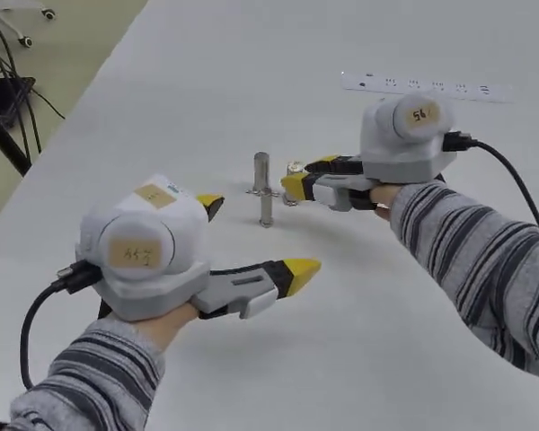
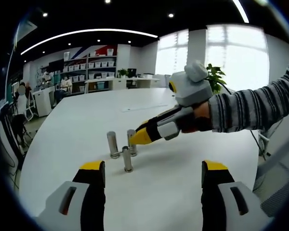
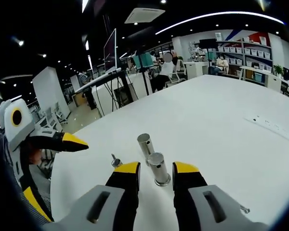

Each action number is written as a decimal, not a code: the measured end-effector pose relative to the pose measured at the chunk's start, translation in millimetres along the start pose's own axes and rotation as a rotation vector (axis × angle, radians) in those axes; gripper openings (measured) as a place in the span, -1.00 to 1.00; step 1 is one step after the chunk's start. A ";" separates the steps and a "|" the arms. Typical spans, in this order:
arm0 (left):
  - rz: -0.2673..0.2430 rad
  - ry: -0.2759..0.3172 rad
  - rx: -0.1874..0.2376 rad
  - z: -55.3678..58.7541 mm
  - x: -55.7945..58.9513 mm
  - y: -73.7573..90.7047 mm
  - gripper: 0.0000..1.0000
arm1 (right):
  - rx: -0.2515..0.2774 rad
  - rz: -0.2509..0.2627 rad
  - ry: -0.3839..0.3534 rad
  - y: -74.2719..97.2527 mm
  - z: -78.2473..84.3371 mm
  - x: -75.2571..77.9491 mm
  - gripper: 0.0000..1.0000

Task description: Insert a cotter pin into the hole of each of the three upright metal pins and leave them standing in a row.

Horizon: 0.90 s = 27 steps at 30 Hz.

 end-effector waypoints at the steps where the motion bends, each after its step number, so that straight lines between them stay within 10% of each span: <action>1: 0.001 0.001 0.003 -0.1 0.8 1.1 0.65 | 0.000 -0.001 0.002 -1.4 -0.1 -0.8 -0.58; 27: 0.024 -0.014 -0.010 7.5 3.7 7.5 0.82 | -0.075 -0.059 0.129 -9.6 1.2 2.2 -0.83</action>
Point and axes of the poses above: the centre of the closed fingertips' face, and the gripper's own axes: y roughly backward along the fingers, x roughly to its right, z roughly out of its underside, the point moved 4 cm from there along y, roughly backward along the fingers, and after that the axes turned 15 degrees about x, right-handed, at the moved point
